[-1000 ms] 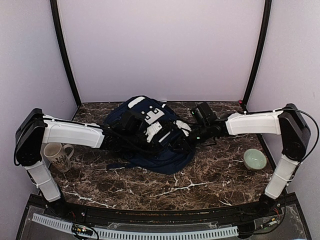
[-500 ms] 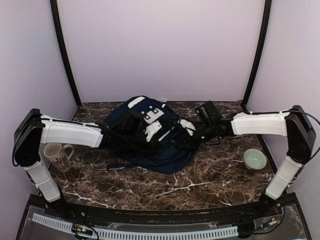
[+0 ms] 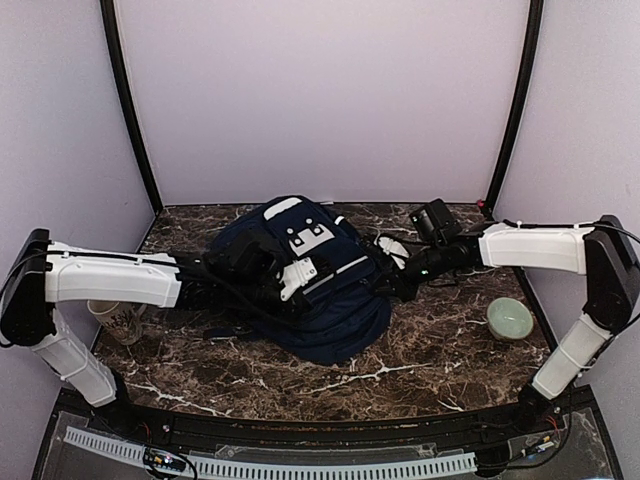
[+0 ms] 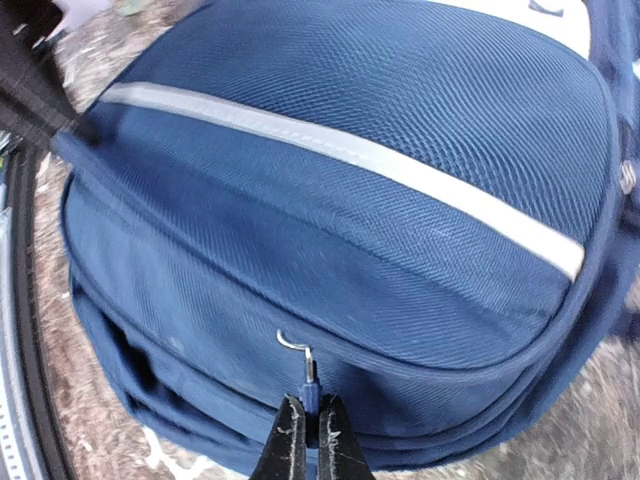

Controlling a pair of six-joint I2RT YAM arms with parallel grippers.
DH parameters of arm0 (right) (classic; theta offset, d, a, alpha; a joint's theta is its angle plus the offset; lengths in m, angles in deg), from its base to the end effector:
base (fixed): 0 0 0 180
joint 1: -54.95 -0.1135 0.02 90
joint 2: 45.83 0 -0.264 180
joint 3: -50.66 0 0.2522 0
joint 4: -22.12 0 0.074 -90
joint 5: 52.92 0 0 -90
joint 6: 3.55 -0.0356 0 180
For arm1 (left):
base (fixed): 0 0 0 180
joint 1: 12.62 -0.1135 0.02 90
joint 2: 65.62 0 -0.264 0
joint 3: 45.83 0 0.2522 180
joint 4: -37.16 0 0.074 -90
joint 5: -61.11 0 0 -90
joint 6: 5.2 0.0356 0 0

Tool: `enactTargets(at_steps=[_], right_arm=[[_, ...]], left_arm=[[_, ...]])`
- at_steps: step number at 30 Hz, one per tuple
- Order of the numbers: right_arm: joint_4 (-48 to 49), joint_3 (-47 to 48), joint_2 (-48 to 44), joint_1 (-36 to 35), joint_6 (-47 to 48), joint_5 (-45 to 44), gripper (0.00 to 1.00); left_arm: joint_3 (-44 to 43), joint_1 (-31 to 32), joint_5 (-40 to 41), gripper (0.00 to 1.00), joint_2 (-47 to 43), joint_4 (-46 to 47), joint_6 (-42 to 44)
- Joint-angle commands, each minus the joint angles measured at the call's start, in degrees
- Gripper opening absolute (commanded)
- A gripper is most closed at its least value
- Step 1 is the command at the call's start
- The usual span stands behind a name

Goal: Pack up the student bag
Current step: Hold the second largest pocket of the student bag, then zip the student bag into the second largest pocket of the bag.

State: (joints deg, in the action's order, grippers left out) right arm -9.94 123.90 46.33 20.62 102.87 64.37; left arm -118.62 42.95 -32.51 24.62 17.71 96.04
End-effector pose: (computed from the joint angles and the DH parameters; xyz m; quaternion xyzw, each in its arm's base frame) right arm 0.2675 0.2024 0.2135 -0.4637 0.7938 0.2702 0.2860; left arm 0.1956 -0.2894 0.2361 0.5040 0.7386 -0.1947 0.4031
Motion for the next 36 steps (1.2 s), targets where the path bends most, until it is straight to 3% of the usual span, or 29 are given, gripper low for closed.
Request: enactTargets(at_steps=[1, 3, 9, 13, 21, 27, 32, 36], right_arm=[[-2.5, 2.3, -1.4, -3.1, 3.2, 2.7, 0.00], [-4.2, 4.3, -1.3, -6.2, 4.3, 3.8, 0.00], [-5.6, 6.1, 1.3, -13.1, 5.8, 4.9, 0.00], [-6.1, 6.2, 2.2, -13.8, 6.0, 5.7, 0.00], [-5.8, 5.5, 1.9, -13.8, 6.2, 5.7, 0.00], [-5.6, 5.2, 2.2, -13.8, 6.3, 5.4, 0.00], [-5.9, 4.6, 2.0, -12.9, 5.7, 1.9, 0.00], [-8.3, 3.2, 1.1, -9.2, 6.8, 2.2, 0.00]], left_arm=[[8.3, 0.3, 11.1, 0.00, -11.7, -8.5, 2.8], [11.4, -0.7, 13.3, 0.00, -15.6, -9.3, 3.2], [8.2, -0.1, 10.9, 0.58, -18.9, -15.0, 1.3], [6.6, 3.2, 8.6, 0.62, -16.2, -9.3, 2.4], [1.8, 3.8, 5.8, 0.59, -5.4, 0.7, 6.4], [-2.9, 3.8, 7.1, 0.37, 2.3, 1.3, 9.3], [-1.6, 3.8, 10.3, 0.14, 1.6, 3.6, 9.7], [0.4, 3.8, 10.1, 0.02, -0.2, 3.0, 10.3]])
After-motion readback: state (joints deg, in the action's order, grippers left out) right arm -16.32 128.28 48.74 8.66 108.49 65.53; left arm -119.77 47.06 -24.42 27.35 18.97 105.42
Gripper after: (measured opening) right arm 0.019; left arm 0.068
